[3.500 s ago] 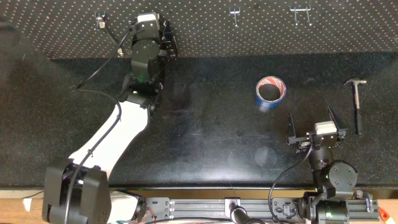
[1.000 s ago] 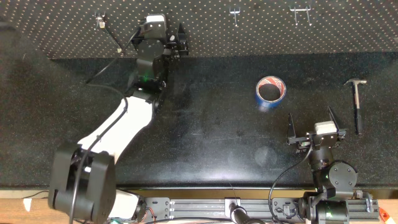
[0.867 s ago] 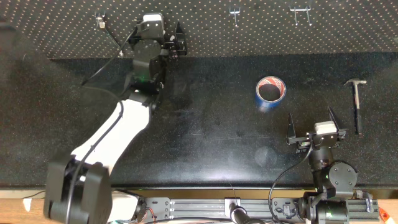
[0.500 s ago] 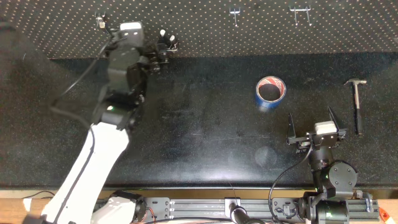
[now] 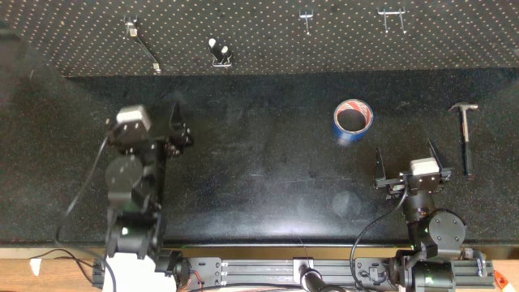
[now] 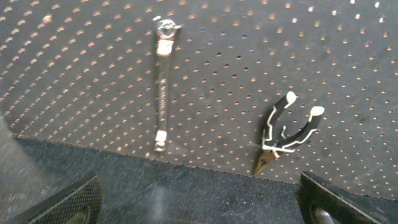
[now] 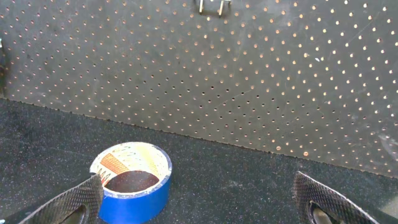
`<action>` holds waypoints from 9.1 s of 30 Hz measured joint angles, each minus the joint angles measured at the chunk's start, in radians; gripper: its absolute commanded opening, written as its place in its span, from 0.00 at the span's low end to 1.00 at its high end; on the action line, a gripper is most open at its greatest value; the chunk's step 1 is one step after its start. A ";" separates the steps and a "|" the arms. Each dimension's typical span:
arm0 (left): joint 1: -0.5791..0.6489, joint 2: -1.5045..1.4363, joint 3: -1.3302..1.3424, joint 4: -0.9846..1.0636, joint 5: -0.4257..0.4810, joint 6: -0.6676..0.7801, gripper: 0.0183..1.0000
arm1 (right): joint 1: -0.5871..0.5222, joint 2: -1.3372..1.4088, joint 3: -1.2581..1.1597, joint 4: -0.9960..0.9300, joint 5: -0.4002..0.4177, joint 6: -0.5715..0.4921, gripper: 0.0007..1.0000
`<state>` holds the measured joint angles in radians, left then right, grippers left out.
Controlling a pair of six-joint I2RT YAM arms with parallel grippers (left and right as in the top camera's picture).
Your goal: Place Tools Onto Pegboard
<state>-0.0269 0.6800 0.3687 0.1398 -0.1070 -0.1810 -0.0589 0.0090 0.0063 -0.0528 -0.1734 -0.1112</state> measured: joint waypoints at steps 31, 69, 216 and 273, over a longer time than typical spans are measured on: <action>0.056 -0.617 -0.362 -0.109 0.023 -0.025 1.00 | 0.000 0.000 0.000 0.000 0.000 0.000 0.99; -0.003 -0.665 -0.362 -0.207 0.042 -0.022 0.99 | 0.000 0.000 0.000 0.000 0.000 0.000 1.00; -0.003 -0.665 -0.362 -0.207 0.049 0.188 1.00 | 0.566 1.402 1.188 -0.315 0.147 0.416 0.07; -0.003 -0.665 -0.362 -0.207 0.049 0.188 1.00 | 0.602 1.679 1.188 0.173 0.374 0.157 0.07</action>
<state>-0.0299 0.0154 0.0071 -0.0673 -0.0582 0.0074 0.5434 1.6882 1.1938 0.1204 0.2008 0.0456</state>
